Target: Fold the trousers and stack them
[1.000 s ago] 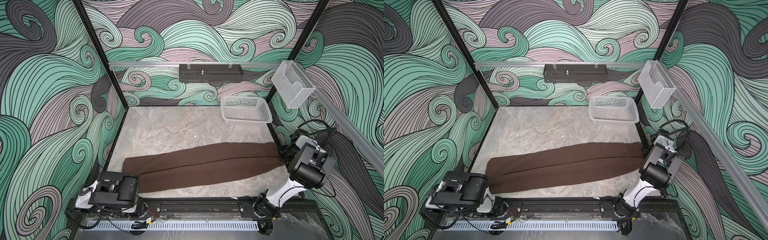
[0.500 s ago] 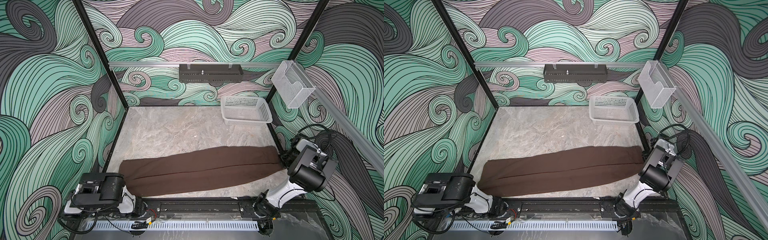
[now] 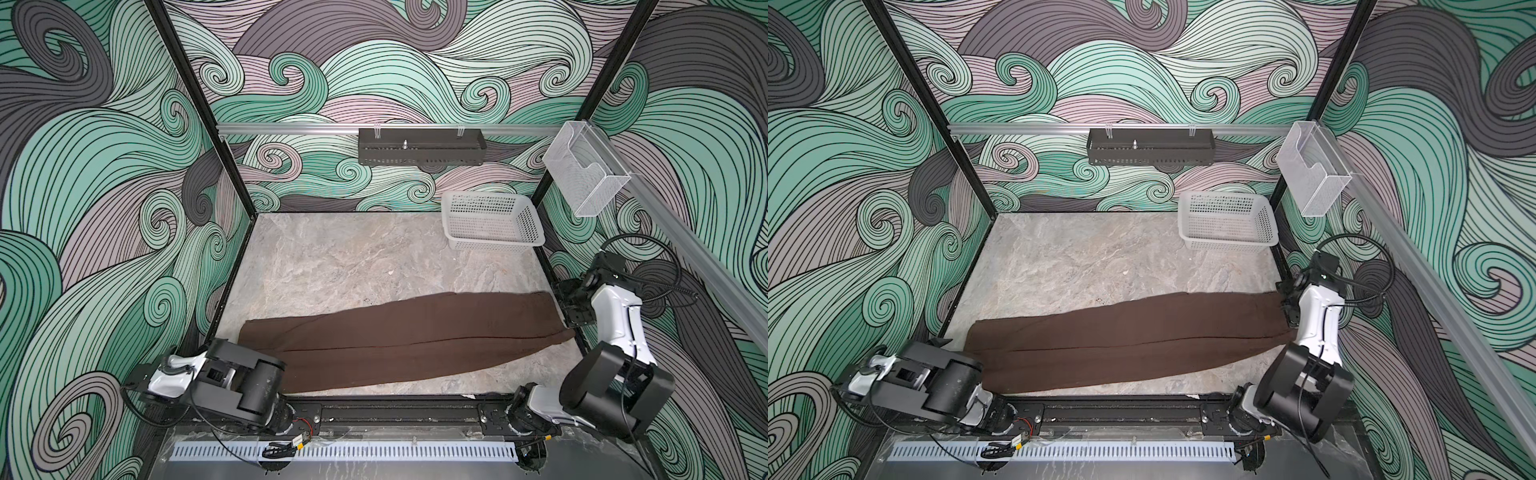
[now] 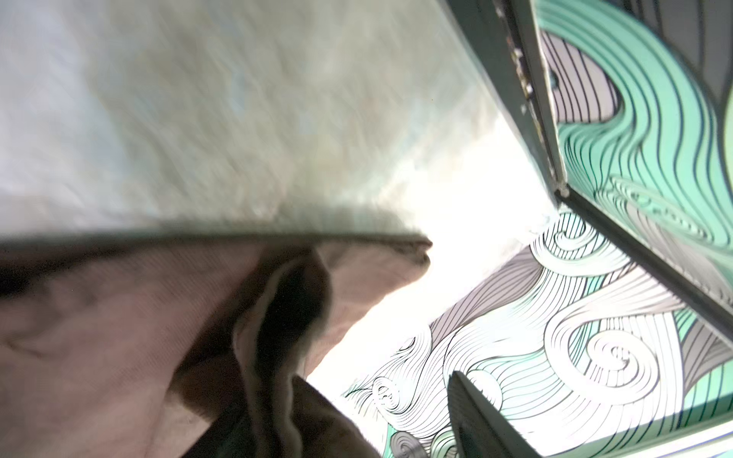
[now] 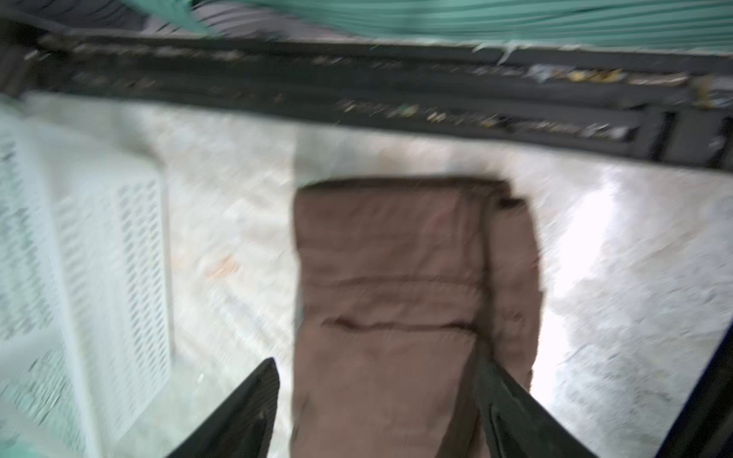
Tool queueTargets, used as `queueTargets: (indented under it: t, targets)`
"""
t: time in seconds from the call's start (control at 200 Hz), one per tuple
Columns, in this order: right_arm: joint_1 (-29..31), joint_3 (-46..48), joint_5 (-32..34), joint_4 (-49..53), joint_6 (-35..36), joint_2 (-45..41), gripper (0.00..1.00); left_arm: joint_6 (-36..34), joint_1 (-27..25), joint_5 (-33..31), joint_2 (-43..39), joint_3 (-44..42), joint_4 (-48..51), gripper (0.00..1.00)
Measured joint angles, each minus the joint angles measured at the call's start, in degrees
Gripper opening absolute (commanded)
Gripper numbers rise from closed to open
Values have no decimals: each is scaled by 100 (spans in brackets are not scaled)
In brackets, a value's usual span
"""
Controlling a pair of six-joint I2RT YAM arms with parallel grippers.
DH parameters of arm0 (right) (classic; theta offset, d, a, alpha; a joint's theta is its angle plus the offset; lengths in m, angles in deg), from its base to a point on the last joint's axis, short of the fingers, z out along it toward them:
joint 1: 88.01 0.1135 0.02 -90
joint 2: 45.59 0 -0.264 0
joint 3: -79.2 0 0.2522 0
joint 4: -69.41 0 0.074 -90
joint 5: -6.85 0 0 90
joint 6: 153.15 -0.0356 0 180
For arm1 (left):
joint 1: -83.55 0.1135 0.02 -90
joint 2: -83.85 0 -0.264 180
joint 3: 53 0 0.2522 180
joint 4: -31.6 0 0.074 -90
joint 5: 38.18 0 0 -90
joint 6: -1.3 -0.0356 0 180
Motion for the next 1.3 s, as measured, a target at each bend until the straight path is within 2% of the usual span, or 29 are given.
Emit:
queueTargets:
  t: [0.125,0.31,0.46,0.62,0.71,0.981,1.096,1.301]
  targets:
    - [874,31,-153,26,-175,-492,59,164,-446,52,-549,11,201,70]
    - [2688,608,-216,-260,-649,-1058,17,719,-1320,271,-1399,-15,170,61]
    - [4295,1137,-81,-527,-1123,-1167,3,1351,-2057,402,-2028,-297,-247,53]
    - [5149,1515,85,-857,-1473,-1086,0,2079,-3136,142,-2942,-490,-616,51]
    - [5302,1641,153,-1008,-1567,-955,0,2402,-3786,-90,-3211,-527,-813,51]
    - [5475,1784,216,-1443,-1644,-398,1,3121,-5506,-1012,-3211,-1231,-1552,50]
    - [5475,1919,280,-1526,-1624,-343,1,3259,-5998,-1303,-2986,-1447,-1834,49]
    - [5475,2175,341,-1676,-1556,-205,1,3353,-6535,-1572,-2723,-1895,-2236,46]
